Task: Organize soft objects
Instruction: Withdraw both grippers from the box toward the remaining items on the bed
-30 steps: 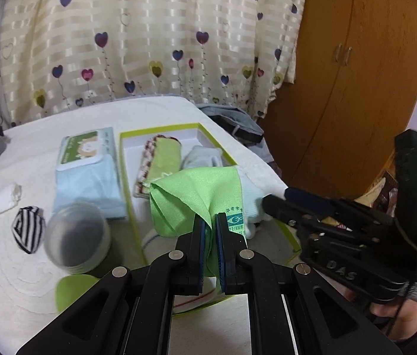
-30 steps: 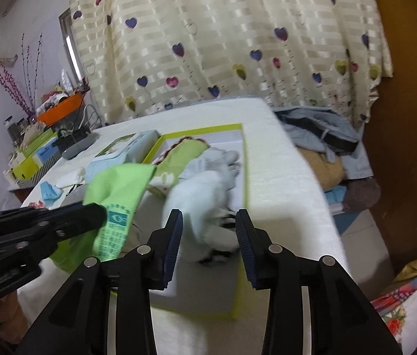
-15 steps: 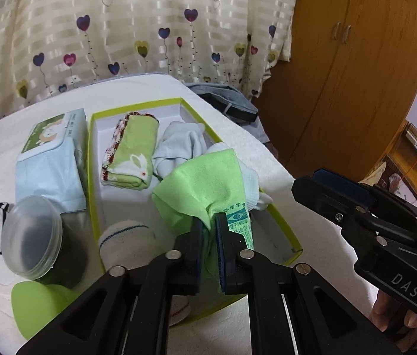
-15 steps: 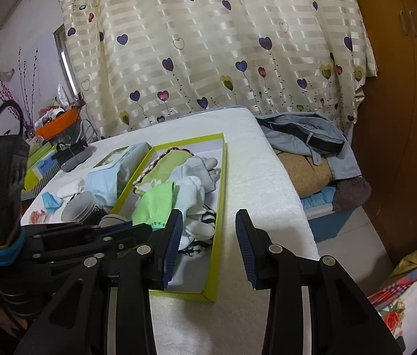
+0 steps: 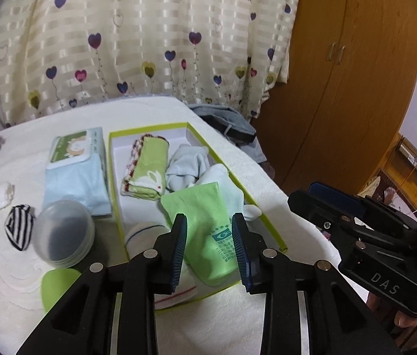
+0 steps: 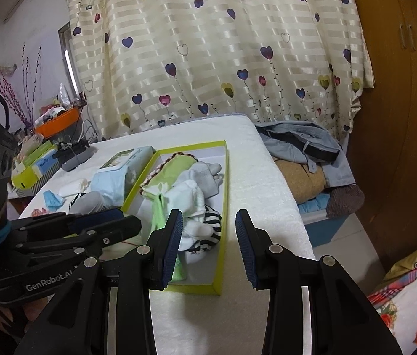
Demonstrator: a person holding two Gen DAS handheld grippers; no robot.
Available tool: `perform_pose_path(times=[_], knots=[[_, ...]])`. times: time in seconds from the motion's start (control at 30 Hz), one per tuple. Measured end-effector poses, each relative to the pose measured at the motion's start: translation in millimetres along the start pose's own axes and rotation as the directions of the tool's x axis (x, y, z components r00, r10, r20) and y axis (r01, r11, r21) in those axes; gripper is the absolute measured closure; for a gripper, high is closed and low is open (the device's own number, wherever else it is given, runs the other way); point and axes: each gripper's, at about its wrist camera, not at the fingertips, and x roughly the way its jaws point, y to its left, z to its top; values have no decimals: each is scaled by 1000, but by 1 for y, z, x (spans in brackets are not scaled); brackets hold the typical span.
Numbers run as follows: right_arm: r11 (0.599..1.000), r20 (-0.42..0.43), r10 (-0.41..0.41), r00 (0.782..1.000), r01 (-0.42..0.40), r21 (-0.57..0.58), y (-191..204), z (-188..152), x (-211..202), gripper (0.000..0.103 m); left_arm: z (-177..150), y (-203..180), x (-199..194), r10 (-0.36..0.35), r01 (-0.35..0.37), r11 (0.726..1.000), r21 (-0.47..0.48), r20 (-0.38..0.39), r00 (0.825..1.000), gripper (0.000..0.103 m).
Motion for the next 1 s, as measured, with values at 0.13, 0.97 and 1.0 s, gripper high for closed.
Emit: perform_pose_path(times=[0.13, 0.97, 1.0], knots=[[1000, 14, -4, 1000, 4, -13, 10, 0, -8, 57, -6, 3, -20, 0, 1, 1000, -7, 26, 1000, 73], [990, 9, 71, 997, -69, -120, 83, -15, -36, 56, -43, 42, -93, 86, -78, 992, -96, 84, 993, 73], [990, 9, 74, 997, -72, -123, 86, -16, -36, 56, -44, 45, -94, 89, -81, 992, -100, 84, 992, 73]])
